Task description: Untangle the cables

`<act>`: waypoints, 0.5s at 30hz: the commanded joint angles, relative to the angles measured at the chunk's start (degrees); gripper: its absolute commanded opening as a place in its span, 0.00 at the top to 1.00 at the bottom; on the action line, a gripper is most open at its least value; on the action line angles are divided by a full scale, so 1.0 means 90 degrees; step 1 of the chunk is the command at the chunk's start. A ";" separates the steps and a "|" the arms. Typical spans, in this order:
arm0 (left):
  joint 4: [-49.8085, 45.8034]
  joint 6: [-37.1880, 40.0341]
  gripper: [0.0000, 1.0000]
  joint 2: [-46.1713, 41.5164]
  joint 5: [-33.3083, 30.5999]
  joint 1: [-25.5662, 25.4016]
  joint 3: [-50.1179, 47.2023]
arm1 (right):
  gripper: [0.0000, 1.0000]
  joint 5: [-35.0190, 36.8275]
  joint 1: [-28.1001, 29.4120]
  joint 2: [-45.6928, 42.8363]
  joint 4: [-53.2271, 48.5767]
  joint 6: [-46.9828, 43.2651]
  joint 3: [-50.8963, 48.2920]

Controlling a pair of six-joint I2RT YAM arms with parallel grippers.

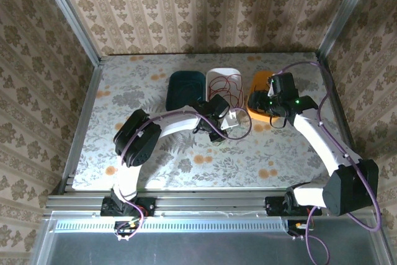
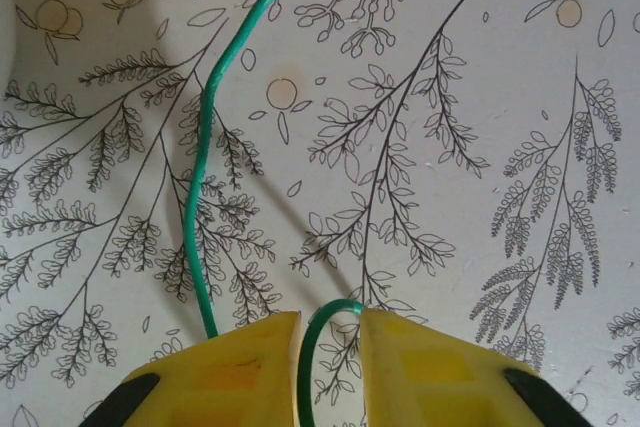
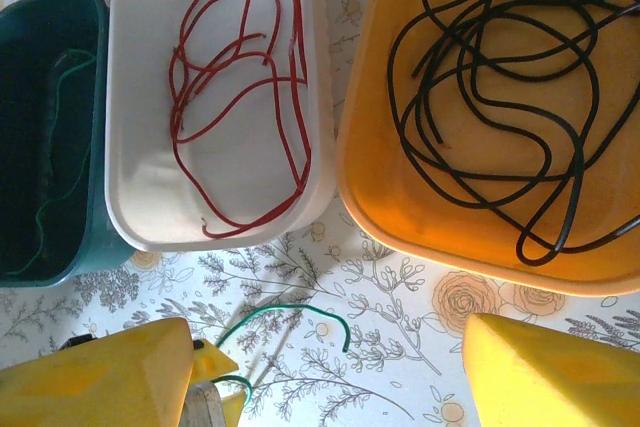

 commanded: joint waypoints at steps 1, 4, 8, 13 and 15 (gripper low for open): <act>-0.0302 0.0227 0.83 -0.0043 0.0024 0.0079 0.0067 | 0.27 0.0022 -0.0046 -0.0187 -0.0142 0.0029 -0.0065; -0.0363 0.0201 0.95 -0.0100 0.0168 0.0148 0.0087 | 0.27 0.0041 -0.0072 -0.0198 -0.0142 0.0029 -0.0075; 0.0131 0.0048 1.00 -0.0759 0.0792 0.0346 -0.0234 | 0.27 0.0246 -0.0082 -0.0206 -0.0115 0.0176 -0.0114; 0.0891 -0.0567 1.00 -0.1906 0.1341 0.0648 -0.0675 | 0.27 0.0349 -0.0083 -0.0254 0.0031 0.0388 -0.0245; 0.1432 -0.1060 1.00 -0.2329 0.1342 0.0919 -0.0967 | 0.27 0.0344 -0.0078 -0.0259 0.0064 0.0420 -0.0277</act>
